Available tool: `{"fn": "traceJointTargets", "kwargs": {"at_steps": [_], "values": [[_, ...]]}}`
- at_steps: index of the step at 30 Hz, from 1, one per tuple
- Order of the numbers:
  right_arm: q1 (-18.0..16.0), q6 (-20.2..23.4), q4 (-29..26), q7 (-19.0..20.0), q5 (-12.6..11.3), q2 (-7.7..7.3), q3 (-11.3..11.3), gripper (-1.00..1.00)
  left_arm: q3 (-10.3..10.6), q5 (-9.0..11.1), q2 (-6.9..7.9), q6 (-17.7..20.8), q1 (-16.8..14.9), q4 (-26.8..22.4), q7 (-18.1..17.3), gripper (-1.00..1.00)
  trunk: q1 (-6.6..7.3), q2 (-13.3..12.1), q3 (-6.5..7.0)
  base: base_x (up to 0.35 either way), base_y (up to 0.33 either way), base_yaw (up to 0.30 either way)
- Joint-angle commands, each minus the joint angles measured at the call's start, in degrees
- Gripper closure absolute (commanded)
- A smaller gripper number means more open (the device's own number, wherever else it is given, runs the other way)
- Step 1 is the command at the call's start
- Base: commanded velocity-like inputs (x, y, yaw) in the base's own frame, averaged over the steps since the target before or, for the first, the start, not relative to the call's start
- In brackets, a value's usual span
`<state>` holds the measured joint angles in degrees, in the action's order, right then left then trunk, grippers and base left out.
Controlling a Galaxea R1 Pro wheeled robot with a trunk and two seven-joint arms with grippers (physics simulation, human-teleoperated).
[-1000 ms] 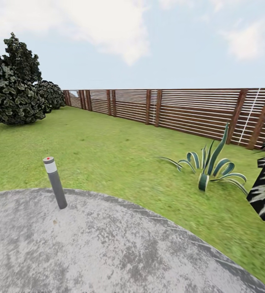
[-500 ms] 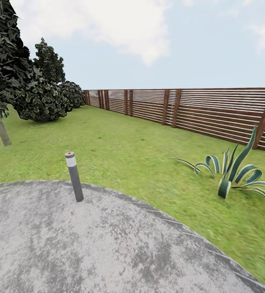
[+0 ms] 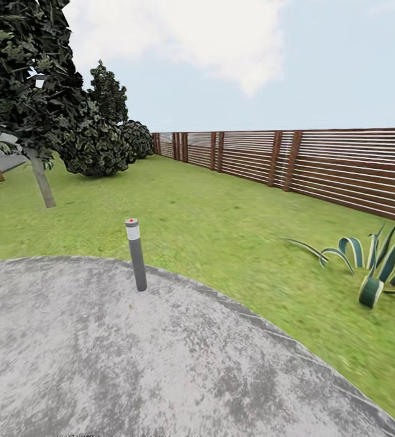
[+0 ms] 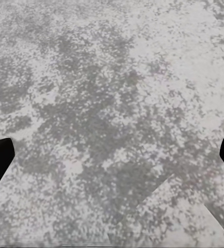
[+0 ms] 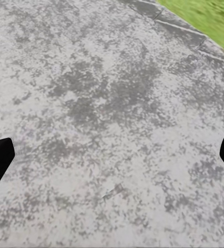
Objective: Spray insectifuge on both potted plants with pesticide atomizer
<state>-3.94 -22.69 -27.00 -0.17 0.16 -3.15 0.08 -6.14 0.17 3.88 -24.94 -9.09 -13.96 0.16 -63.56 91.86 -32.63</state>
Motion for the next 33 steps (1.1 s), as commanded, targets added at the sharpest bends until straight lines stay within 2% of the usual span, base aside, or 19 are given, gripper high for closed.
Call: {"fn": "traceJointTargets", "kwargs": {"at_steps": [1, 33], "values": [[0.0, -0.2, 0.0, 0.0, 0.0, -0.01, 0.0, -1.0, -0.1, 0.0, -0.01, -0.2, -0.1, 0.1, 0.0, -1.0, -0.22, 0.4, -0.28, 0.0, 0.0, 0.275], [0.0, -0.2, 0.0, 0.0, 0.0, -0.01, 0.0, -1.0, -0.1, 0.0, -0.01, -0.2, -0.1, 0.1, 0.0, -1.0, -7.25, 13.3, -6.38, 0.0, 0.0, 0.277]]}}
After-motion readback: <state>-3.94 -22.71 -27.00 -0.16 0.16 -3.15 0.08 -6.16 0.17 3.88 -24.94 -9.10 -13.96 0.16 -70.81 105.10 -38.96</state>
